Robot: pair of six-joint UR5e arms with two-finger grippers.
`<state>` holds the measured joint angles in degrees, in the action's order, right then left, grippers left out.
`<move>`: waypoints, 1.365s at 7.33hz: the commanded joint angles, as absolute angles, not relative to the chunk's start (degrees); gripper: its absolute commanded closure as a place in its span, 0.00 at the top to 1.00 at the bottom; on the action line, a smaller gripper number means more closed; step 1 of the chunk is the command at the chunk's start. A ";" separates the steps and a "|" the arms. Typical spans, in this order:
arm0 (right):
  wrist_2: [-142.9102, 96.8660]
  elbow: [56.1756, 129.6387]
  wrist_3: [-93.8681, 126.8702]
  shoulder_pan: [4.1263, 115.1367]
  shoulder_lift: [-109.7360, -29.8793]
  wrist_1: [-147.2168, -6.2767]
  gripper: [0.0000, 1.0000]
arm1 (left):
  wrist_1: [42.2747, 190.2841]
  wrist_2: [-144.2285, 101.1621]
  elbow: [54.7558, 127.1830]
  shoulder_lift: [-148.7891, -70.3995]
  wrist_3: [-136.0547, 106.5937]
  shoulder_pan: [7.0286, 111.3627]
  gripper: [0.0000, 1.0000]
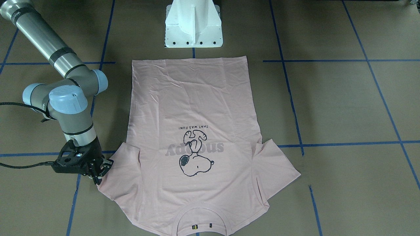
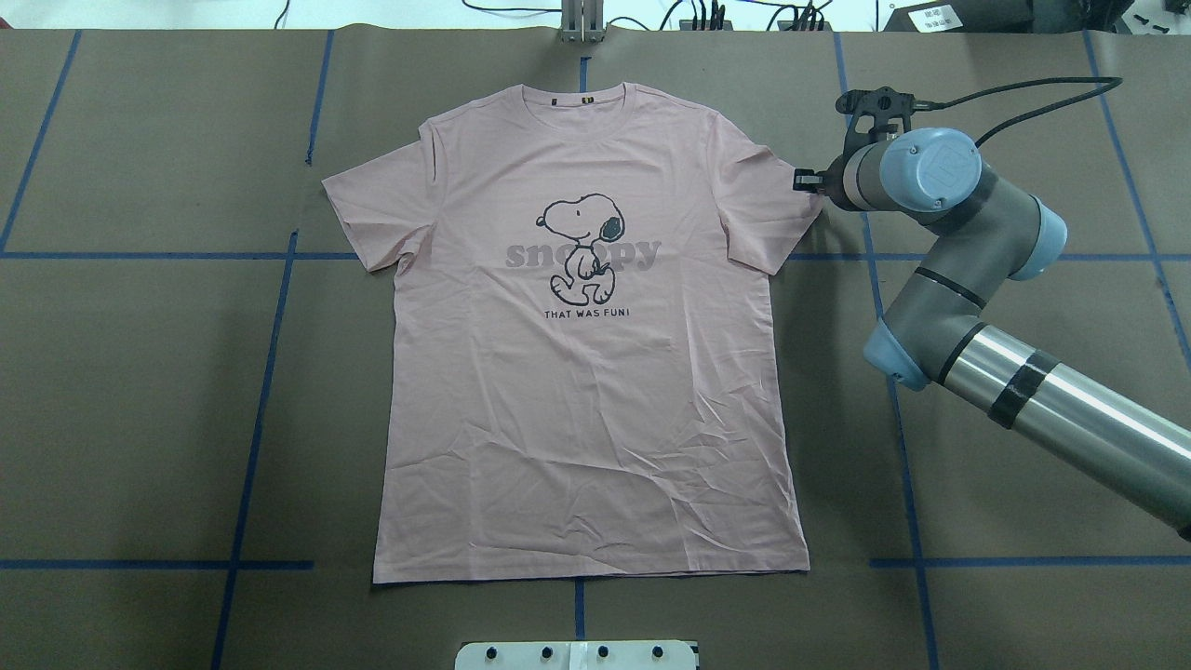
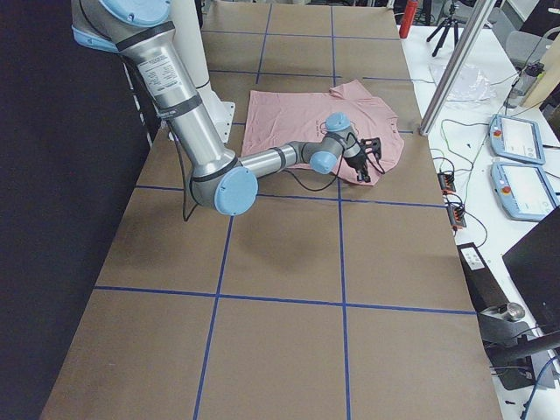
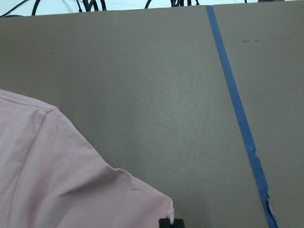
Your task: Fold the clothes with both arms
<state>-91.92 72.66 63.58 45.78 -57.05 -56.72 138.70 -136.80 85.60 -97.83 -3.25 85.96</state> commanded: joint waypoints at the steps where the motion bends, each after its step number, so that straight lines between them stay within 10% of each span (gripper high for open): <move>1: -83.37 74.19 69.39 41.26 -47.43 -75.77 0.00 | 138.69 -136.85 85.61 -97.74 -3.25 85.96 1.00; 4: -78.84 67.96 73.65 37.27 -40.71 -76.99 0.08 | 138.69 -136.85 85.52 -97.47 -3.25 85.96 1.00; 5: -78.84 67.85 73.74 37.18 -40.52 -76.99 0.37 | 138.69 -136.85 85.60 -97.30 -3.25 85.96 1.00; 6: -78.66 67.85 73.48 36.92 -40.34 -76.99 0.98 | 138.69 -136.85 85.61 -97.29 -3.25 85.96 1.00; 10: -96.87 74.49 59.64 44.96 -41.81 -77.43 1.00 | 140.01 -136.23 85.08 -98.52 -5.52 79.32 1.00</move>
